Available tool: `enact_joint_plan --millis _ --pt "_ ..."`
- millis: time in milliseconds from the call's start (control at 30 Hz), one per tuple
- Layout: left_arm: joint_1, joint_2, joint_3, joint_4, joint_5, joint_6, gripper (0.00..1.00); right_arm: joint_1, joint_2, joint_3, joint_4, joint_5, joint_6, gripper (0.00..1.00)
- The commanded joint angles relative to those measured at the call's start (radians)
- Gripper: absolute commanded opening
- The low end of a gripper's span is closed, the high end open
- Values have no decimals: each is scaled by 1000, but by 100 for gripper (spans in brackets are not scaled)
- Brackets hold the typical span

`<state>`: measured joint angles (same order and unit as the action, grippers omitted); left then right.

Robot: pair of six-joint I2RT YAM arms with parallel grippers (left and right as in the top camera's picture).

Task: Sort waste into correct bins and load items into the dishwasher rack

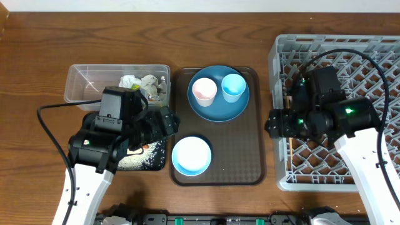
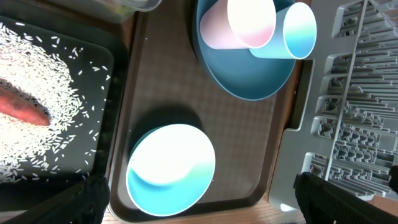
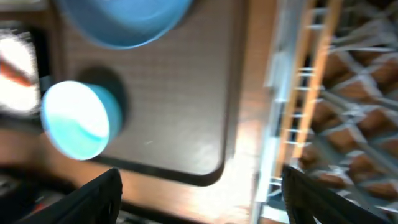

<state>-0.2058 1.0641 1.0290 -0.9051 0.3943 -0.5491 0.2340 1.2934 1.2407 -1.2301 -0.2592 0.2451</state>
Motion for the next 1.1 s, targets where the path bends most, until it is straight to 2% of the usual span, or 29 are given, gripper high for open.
enact_joint_plan --millis 0,333,600,1067 --pt "-3 0 7 0 10 6 98 24 -7 17 7 -134 0 82" --pt "-3 0 7 0 10 6 98 181 -6 11 15 -133 0 82" --pt "-3 0 7 0 10 6 98 353 6 2 113 -133 24 81" --pt "-3 0 7 0 10 6 98 496 49 0 232 -130 32 80"
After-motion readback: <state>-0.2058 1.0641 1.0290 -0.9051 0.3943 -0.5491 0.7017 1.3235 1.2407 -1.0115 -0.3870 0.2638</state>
